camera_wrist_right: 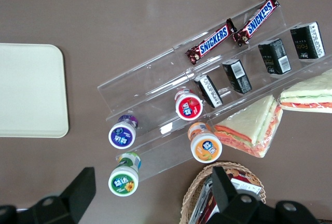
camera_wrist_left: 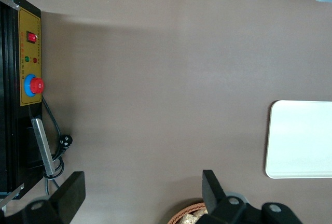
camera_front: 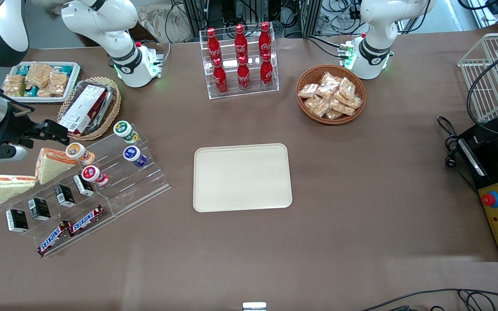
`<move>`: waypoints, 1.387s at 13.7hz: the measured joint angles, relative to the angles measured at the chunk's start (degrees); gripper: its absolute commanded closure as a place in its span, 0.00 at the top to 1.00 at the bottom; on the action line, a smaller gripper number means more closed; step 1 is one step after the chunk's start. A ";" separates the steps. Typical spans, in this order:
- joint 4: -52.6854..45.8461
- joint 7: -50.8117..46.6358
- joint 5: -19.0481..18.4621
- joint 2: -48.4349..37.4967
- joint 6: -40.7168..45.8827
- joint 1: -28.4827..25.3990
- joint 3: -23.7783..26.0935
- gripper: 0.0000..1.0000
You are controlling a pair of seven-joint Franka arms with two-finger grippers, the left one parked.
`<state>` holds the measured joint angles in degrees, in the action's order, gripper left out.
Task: Place green gum on tray
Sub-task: 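Move the right gripper over the green-labelled gum bottle in the rack, then lower the right gripper and close it around the green gum bottle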
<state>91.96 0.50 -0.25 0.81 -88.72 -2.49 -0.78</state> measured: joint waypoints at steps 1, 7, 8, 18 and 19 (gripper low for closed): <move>0.65 -0.05 0.00 -0.70 0.13 -0.21 0.01 1.00; 13.45 -4.82 0.00 -9.40 -3.79 -3.63 0.22 1.00; 16.96 -5.06 0.00 -10.95 -6.56 -3.92 0.25 1.00; 44.59 -11.02 0.02 -19.87 -28.85 -7.88 0.53 1.00; 46.13 -11.02 0.02 -20.12 -30.49 -7.88 0.50 1.00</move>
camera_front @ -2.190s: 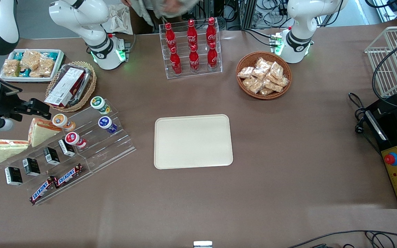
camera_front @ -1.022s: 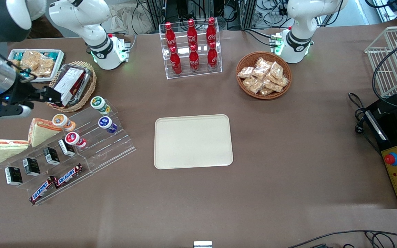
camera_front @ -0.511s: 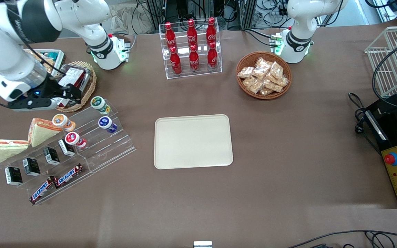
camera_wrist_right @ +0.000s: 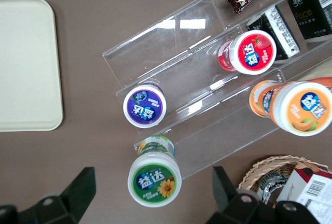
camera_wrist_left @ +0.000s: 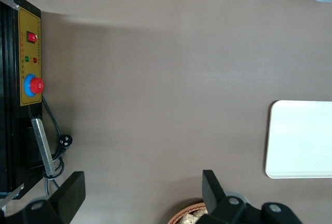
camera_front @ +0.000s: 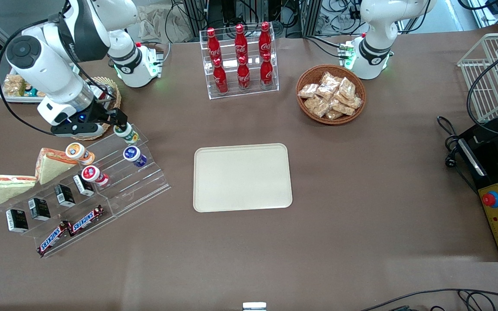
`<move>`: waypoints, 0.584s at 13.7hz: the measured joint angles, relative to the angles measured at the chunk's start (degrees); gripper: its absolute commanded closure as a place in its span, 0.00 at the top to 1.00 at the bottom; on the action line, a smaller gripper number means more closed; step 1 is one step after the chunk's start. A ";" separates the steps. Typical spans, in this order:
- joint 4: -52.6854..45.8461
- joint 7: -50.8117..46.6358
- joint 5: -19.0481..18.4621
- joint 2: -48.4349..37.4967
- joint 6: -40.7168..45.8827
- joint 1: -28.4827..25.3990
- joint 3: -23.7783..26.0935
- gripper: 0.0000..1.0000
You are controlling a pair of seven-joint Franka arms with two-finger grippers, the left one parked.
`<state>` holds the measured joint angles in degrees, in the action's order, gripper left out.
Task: Place green gum on tray
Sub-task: 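Lower the right gripper and close it around the green gum bottle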
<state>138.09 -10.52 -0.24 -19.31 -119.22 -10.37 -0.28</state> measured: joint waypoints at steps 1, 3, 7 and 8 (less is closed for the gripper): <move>1.71 -0.01 0.00 -0.32 -1.70 0.00 -0.01 1.00; 4.72 -0.02 0.00 -0.81 -4.62 0.00 -0.01 1.00; 8.47 -0.02 0.00 -1.13 -8.49 0.00 -0.01 1.00; 9.18 -0.04 0.00 -1.13 -9.18 0.00 -0.01 1.00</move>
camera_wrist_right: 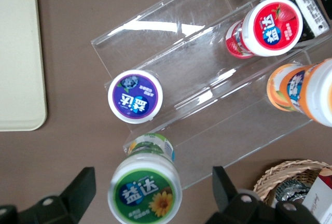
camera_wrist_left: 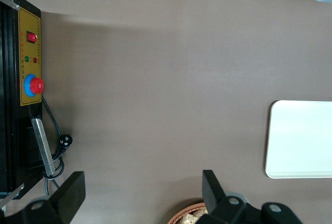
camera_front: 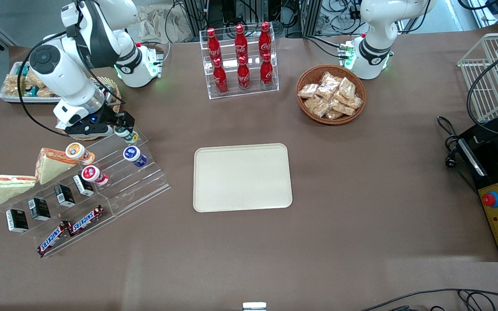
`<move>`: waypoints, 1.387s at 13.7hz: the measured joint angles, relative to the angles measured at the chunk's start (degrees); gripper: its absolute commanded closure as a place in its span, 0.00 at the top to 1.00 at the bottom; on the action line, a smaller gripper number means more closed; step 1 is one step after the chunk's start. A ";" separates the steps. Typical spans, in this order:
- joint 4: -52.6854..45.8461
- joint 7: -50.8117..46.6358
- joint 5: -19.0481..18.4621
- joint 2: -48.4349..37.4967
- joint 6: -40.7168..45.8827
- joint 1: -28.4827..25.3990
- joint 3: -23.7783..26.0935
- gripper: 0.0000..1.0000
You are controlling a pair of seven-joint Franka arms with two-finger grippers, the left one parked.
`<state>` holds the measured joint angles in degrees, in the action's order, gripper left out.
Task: Place green gum on tray
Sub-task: 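Lower the right gripper and close it around the green gum bottle, then lift the green gum bottle and carry it over the cream tray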
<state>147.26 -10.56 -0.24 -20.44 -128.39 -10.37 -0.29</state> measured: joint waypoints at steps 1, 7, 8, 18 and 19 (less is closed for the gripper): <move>0.42 -0.02 0.00 -0.01 -0.38 -0.01 0.00 1.00; 0.90 -2.42 0.00 -0.04 -0.64 -0.93 0.01 0.45; 0.97 -2.96 0.00 -0.04 -0.64 -1.21 0.01 0.39; 0.67 -4.83 0.00 -0.16 0.27 -1.39 0.01 0.28; -0.06 -4.91 0.00 -0.30 1.66 -1.39 0.01 0.28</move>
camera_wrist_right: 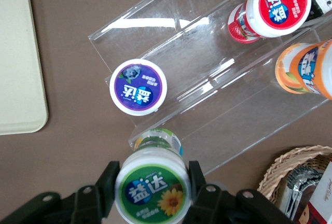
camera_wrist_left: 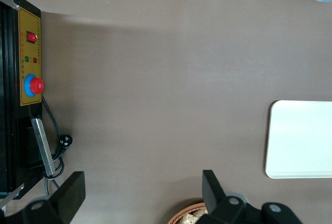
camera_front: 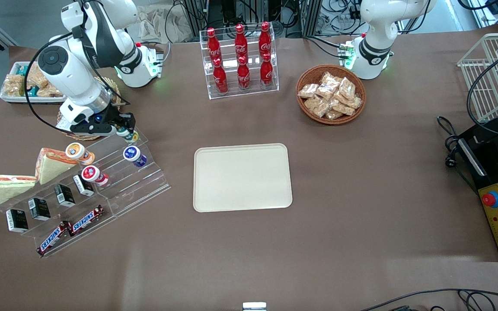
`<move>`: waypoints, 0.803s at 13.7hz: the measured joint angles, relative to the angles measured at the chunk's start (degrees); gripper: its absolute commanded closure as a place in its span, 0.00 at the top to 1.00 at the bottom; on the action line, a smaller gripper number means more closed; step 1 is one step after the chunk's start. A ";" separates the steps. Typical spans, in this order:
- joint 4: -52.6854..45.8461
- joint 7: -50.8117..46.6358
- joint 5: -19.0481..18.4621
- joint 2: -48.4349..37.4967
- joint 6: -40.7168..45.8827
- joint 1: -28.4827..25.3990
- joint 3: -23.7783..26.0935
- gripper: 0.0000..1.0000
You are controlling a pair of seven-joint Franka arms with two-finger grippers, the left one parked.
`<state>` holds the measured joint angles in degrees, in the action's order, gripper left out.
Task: Place green gum on tray
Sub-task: 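Lift the green gum bottle and carry it over the cream tray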
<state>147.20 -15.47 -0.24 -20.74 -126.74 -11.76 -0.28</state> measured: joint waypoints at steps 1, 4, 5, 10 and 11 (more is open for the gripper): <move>-1.48 -0.06 0.00 -0.26 2.36 0.00 0.00 0.28; -9.57 -0.15 1.14 -0.93 12.78 -0.01 0.00 0.27; -13.07 -0.15 2.44 -0.94 16.85 -0.04 0.02 0.28; -31.24 -5.66 4.24 2.67 30.14 -3.35 0.06 0.28; -33.95 -9.07 4.47 4.44 30.49 -5.19 0.07 0.28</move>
<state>113.25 -24.54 4.23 -16.29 -96.24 -16.95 -0.21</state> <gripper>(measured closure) 0.410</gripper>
